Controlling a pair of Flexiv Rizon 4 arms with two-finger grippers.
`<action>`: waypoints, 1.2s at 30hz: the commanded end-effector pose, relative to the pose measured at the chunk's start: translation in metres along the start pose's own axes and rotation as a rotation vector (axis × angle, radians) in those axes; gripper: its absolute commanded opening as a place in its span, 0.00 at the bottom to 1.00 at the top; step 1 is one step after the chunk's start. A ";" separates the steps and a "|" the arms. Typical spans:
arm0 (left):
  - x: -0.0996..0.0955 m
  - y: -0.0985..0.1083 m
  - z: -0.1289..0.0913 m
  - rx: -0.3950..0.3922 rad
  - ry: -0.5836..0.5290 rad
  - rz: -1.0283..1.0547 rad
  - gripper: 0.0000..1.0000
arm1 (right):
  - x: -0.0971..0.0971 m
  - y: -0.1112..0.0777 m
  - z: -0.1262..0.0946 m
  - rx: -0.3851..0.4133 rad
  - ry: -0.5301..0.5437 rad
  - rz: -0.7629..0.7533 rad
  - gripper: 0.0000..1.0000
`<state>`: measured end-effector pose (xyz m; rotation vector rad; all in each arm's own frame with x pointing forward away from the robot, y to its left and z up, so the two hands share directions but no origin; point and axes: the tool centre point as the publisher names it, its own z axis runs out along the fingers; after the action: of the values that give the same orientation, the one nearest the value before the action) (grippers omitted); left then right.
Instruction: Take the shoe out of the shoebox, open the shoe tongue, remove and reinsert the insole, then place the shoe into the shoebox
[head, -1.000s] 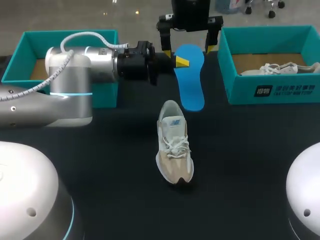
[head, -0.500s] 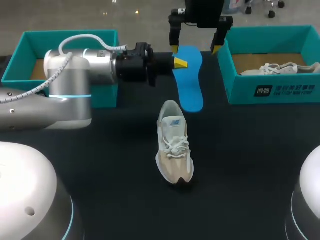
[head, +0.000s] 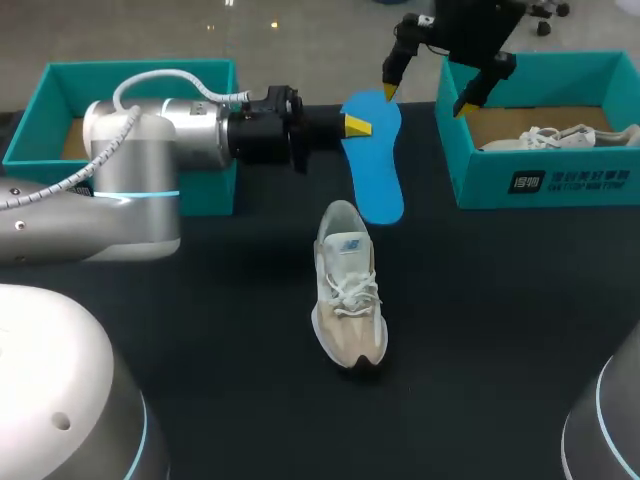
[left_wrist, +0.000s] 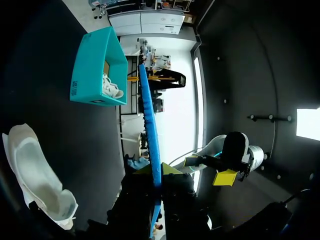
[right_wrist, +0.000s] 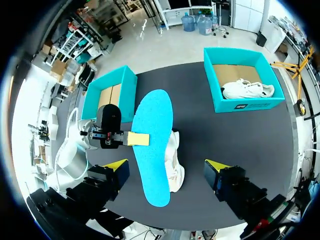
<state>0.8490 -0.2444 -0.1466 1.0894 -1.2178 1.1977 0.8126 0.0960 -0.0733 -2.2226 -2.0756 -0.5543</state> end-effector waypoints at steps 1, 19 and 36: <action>0.002 0.001 -0.003 0.012 0.001 0.010 0.00 | -0.022 -0.005 0.000 0.010 0.529 -0.001 1.00; 0.002 0.000 0.000 0.012 0.010 0.006 0.00 | -0.024 -0.006 0.000 0.025 0.534 -0.016 1.00; 0.011 0.001 0.002 0.019 0.058 -0.009 0.00 | -0.058 -0.003 0.024 0.048 0.931 -0.002 1.00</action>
<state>0.8477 -0.2445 -0.1348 1.0684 -1.1632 1.2238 0.8125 0.0460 -0.1056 -1.6551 -1.7000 -1.0717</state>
